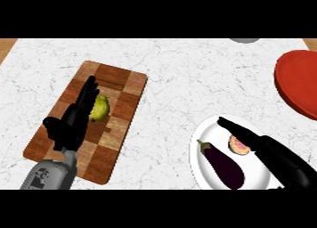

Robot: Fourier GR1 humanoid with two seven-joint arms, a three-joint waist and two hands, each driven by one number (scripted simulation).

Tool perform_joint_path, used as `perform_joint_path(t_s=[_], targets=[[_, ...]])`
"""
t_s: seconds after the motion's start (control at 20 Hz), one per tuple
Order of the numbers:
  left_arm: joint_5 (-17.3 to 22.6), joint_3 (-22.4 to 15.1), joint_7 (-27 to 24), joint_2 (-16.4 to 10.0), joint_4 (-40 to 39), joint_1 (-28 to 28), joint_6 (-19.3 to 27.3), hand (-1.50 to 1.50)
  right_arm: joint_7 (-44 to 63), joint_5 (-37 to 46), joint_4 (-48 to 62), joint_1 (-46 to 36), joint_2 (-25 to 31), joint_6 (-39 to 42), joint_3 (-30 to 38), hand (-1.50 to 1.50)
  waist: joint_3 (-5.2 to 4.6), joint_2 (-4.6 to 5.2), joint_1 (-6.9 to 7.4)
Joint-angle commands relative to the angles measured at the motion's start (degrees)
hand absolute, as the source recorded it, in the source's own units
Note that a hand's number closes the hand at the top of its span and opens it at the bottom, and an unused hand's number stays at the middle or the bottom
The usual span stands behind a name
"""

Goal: Pick the eggplant from the plate and place it in the bowl

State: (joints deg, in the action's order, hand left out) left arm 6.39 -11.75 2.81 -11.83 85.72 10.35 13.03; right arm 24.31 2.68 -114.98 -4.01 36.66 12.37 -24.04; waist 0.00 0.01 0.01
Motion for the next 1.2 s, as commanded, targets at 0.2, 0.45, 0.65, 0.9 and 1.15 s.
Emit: perform_joint_path(t_s=[0.2,0.45,0.65,0.9,1.15], targets=[[-2.02,1.91,1.32,1.85,1.20,-0.29,-1.32,0.00,-6.00,1.39,2.34,4.20,-6.58,4.34,3.44,-1.50,0.01,-0.04,-0.14],[-2.02,4.67,-2.90,2.50,-3.96,0.66,-3.88,0.00,-6.11,-1.32,2.67,4.17,-9.07,7.77,7.44,-1.50,-0.01,0.01,-0.19],[-3.43,4.61,2.17,1.71,2.84,-1.01,-3.60,0.00,-6.24,-2.59,-0.44,8.87,-10.34,9.22,9.23,-1.50,0.01,-0.07,-0.20],[-6.00,2.54,-1.19,5.06,2.23,-4.39,-3.29,0.00,-1.85,-0.78,3.40,5.05,-16.10,10.29,7.60,-1.50,0.00,-0.03,0.06],[-3.95,7.20,1.17,2.44,1.46,-0.85,-6.69,0.00,-14.27,3.89,11.59,9.54,-16.08,12.13,9.26,-1.50,0.02,0.00,-0.08]])
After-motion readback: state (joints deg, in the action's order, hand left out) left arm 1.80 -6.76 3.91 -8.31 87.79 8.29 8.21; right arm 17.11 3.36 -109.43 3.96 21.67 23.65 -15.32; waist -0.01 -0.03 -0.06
